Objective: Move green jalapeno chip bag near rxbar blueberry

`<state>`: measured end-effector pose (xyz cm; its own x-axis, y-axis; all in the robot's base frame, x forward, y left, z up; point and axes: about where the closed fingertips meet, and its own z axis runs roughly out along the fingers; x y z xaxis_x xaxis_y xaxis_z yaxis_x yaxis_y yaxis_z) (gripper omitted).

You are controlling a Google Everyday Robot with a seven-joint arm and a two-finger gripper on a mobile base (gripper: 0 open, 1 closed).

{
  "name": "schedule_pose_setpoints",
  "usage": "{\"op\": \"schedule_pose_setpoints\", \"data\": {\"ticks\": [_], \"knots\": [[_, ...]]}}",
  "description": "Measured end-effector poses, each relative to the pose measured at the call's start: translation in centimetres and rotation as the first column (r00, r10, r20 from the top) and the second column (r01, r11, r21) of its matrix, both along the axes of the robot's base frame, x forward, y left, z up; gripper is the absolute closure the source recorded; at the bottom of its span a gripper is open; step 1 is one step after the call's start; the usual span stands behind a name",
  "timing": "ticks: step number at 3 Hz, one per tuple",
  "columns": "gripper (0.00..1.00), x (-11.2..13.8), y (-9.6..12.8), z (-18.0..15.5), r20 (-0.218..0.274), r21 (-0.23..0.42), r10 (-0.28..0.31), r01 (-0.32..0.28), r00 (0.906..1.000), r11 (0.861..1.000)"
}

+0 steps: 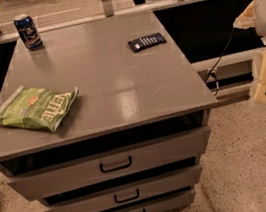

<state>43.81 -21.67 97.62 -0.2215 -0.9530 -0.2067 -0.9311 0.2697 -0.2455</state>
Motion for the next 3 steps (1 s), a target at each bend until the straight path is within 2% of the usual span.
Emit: {"op": "schedule_pose_setpoints", "data": {"ticks": [1, 2, 3], "knots": [[0.0, 0.0, 0.0, 0.0, 0.0, 0.0, 0.0, 0.0, 1.0, 1.0], [0.0, 0.6, 2.1, -0.7, -0.006, 0.046, 0.05, -0.049, 0.9988, 0.998], [0.0, 2.0, 7.7, -2.2, -0.019, 0.133, 0.163, -0.159, 0.9865, 0.978]]}}
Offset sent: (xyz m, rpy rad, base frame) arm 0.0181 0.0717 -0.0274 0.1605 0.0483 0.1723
